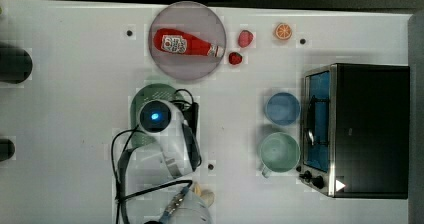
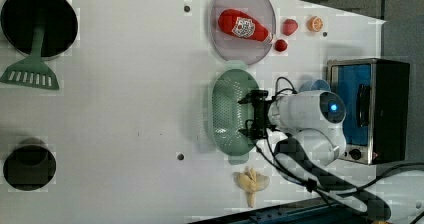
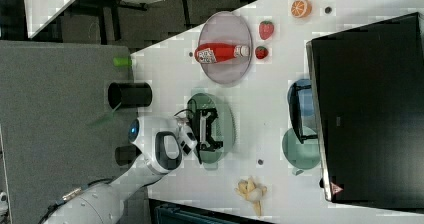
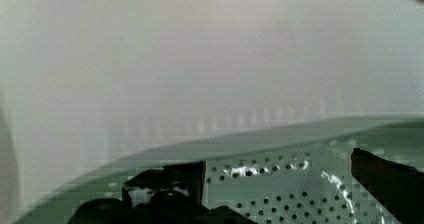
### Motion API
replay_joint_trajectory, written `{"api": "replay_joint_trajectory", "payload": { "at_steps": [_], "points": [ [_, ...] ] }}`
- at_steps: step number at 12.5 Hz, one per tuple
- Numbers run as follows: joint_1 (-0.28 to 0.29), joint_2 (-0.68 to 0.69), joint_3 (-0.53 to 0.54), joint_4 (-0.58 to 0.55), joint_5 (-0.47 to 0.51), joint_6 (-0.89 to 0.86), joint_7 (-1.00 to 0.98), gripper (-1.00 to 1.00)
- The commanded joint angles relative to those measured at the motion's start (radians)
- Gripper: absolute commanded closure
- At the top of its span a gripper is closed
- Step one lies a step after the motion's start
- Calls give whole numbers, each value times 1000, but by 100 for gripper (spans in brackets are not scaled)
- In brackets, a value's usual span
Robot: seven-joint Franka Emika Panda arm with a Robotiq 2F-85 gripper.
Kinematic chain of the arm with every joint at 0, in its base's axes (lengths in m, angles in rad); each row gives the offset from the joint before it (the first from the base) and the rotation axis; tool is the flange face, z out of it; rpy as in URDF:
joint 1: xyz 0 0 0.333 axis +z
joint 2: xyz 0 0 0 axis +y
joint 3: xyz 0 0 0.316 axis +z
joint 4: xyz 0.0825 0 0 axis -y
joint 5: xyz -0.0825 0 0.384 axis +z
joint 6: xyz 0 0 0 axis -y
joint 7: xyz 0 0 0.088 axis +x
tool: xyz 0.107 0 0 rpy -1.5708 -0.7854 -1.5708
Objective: Drag strainer left to right.
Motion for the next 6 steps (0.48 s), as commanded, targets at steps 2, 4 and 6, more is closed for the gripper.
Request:
{"api": "replay_joint_trajectory", "payload": {
  "at_steps": [2, 4, 6],
  "points": [
    [-38, -32, -73, -11, -2, 7, -163, -100],
    [-39, -35, -118, -17, -2, 7, -204, -100],
    [-40, -37, -163, -21, -2, 8, -245, -100]
  ]
}}
